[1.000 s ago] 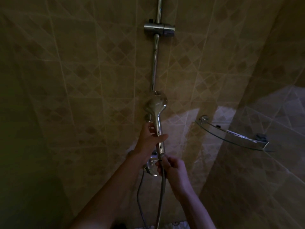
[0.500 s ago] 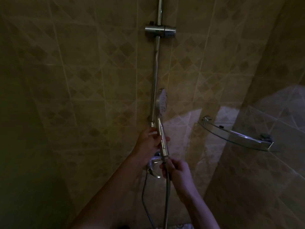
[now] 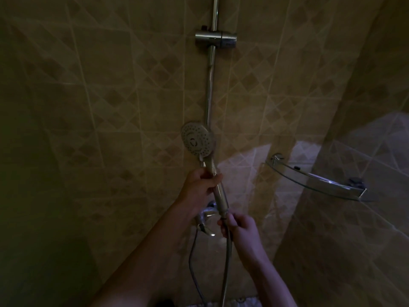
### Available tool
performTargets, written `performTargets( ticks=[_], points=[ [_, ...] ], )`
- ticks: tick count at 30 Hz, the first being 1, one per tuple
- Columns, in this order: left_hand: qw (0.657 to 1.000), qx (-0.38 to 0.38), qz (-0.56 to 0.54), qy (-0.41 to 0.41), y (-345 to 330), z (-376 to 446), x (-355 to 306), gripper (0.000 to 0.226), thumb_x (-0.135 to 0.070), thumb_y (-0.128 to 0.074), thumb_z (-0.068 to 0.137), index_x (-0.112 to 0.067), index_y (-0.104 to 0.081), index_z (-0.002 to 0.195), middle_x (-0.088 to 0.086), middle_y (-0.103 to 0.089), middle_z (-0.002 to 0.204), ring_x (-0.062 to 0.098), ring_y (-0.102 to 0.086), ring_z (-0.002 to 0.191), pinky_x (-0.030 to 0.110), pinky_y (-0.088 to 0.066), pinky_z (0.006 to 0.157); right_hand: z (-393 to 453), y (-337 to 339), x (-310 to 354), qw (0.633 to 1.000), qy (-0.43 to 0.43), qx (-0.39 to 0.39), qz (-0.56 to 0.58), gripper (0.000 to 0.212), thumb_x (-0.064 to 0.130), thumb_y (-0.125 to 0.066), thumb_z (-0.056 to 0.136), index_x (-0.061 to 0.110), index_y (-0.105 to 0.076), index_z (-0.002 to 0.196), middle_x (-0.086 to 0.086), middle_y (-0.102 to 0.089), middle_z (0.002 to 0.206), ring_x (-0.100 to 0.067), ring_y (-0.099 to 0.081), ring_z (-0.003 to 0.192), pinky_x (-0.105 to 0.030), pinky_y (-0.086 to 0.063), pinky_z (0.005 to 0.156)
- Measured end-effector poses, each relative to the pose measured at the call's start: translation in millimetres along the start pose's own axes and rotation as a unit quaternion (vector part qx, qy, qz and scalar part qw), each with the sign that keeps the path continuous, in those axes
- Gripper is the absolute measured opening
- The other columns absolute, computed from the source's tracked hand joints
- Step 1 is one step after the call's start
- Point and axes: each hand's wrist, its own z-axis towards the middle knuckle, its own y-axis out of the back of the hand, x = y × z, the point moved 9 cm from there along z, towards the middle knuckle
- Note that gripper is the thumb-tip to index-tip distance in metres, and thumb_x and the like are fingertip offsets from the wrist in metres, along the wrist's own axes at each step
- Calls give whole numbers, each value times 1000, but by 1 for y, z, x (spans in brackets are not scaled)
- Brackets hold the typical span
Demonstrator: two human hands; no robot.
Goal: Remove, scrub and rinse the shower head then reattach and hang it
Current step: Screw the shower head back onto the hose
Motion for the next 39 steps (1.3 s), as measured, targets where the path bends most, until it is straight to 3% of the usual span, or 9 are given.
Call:
performTargets(
  ticks=[3, 7, 9, 12, 16, 20, 28, 33, 39],
  points=[
    [1000, -9, 13, -8, 7, 0, -1, 12, 1, -57, 87, -9, -64, 87, 4, -67, 83, 15, -62, 78, 26, -51, 71, 0, 2, 2, 1000, 2, -1, 5, 29, 14, -44, 101, 9, -71, 90, 1, -66, 72, -7, -59, 65, -20, -49, 60],
    [998, 12, -62, 25, 2, 1, 5, 25, -7, -46, 94, 1, -58, 114, 13, -68, 102, 21, -65, 84, 36, -51, 77, 2, -4, 1, 1000, 1, 8, -11, 30, 16, -44, 101, 4, -69, 91, -2, -63, 73, -12, -56, 66, -22, -46, 60],
    [996, 15, -88, 30, 1, 0, 7, 35, -12, -57, 89, 5, -54, 119, 17, -66, 104, 24, -65, 85, 37, -52, 80, 2, -7, 2, 1000, 5, 6, -24, 31, 15, -43, 102, 1, -67, 88, -2, -61, 70, -15, -53, 65, -24, -43, 60],
    [998, -11, -60, 17, 3, -1, 9, 66, -13, -81, 67, 6, -48, 122, 14, -66, 97, 21, -64, 78, 31, -55, 67, 2, -11, 5, 999, 20, 3, -37, 31, 10, -43, 102, -5, -65, 87, -1, -58, 65, -14, -49, 62, -24, -39, 59],
    [998, -51, -41, 7, 12, 0, 11, 52, 4, -76, 68, -4, -49, 112, 19, -60, 102, 26, -67, 80, 33, -56, 61, 4, -11, 4, 1000, 18, 3, -16, 29, 8, -42, 101, -6, -65, 90, -5, -59, 68, -13, -50, 61, -22, -40, 57],
    [995, -13, -96, 17, 8, -4, 5, 42, 16, -59, 79, 10, -47, 118, 30, -55, 107, 22, -70, 72, 25, -59, 66, 5, -10, 1, 1000, 14, 10, -13, 30, 9, -43, 102, -3, -66, 88, -4, -60, 69, -10, -52, 60, -18, -42, 56],
    [981, 86, -165, 44, -2, -5, 13, 33, 3, -40, 93, -1, -49, 124, 22, -63, 118, 38, -63, 108, 48, -51, 93, 5, -14, 2, 1000, 14, 22, -6, 30, 9, -41, 102, -2, -66, 89, 2, -58, 64, -9, -50, 59, -19, -40, 55],
    [979, 111, -166, 36, -10, -4, 13, 47, -22, -58, 84, -5, -47, 126, 20, -66, 116, 30, -67, 100, 37, -54, 83, 7, -12, -2, 1000, 3, 17, -1, 30, 8, -41, 102, 0, -66, 89, 2, -59, 65, -7, -51, 58, -17, -40, 54],
    [987, 85, -136, -1, -10, 2, 13, 29, 0, -60, 84, 0, -52, 112, 21, -66, 112, 32, -68, 94, 43, -49, 96, 8, -10, -2, 1000, 4, 14, -4, 32, 11, -41, 102, 6, -68, 86, 0, -62, 69, -9, -53, 62, -17, -41, 55]
  ],
)
